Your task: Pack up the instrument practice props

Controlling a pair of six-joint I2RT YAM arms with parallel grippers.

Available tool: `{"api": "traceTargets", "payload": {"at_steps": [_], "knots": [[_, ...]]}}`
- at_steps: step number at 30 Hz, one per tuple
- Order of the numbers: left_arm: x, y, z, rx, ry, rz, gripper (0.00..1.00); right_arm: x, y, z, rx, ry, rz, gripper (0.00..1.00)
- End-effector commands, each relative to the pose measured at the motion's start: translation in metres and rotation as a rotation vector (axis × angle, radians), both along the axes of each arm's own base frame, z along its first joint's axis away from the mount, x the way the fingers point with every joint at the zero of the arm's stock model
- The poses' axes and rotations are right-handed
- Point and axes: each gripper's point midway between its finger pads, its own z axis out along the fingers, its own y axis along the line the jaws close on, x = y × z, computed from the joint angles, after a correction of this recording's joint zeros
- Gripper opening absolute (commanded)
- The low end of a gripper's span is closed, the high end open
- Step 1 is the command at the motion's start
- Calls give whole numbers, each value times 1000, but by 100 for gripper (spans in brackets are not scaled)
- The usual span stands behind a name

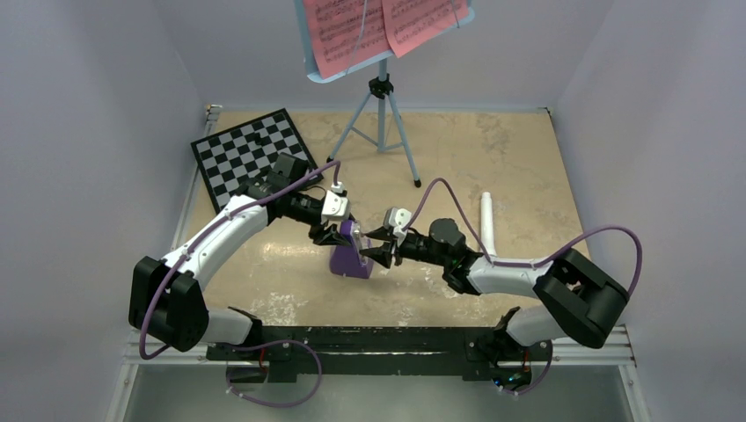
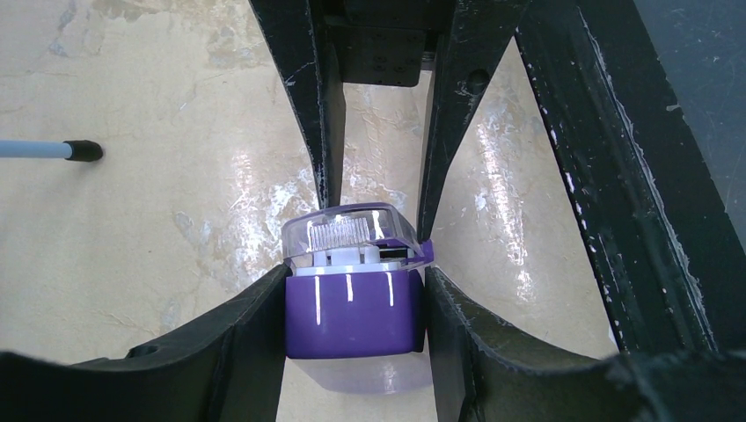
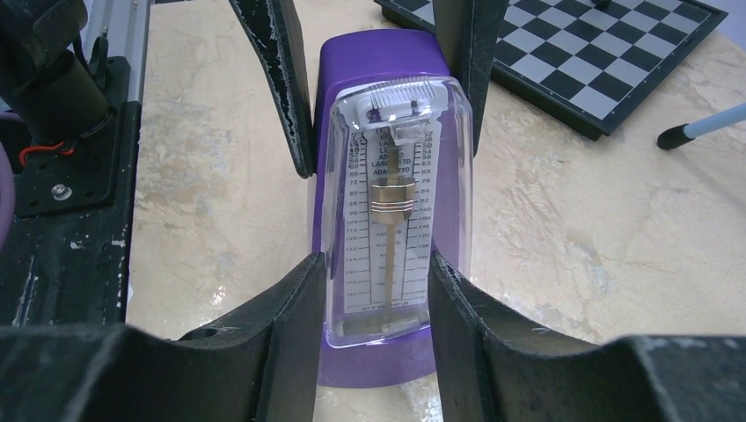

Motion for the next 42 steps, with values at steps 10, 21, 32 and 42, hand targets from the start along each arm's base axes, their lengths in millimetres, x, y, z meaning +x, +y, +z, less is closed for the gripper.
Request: {"api": "traceTargets", "payload": {"at_steps": [10,21,32,42], "knots": [[0,10,-29,87,-10,7,0,-11,1,17,-62,6,85,55],[-5,13,-32,89,-15,-1,0,13,-6,24,-78,2,4,65],[-3,12,-32,89,-25,-5,0,6,0,26,-90,12,182,99],[-4,13,-34,94,-18,-10,0,12,3,26,-86,47,209,93]]}}
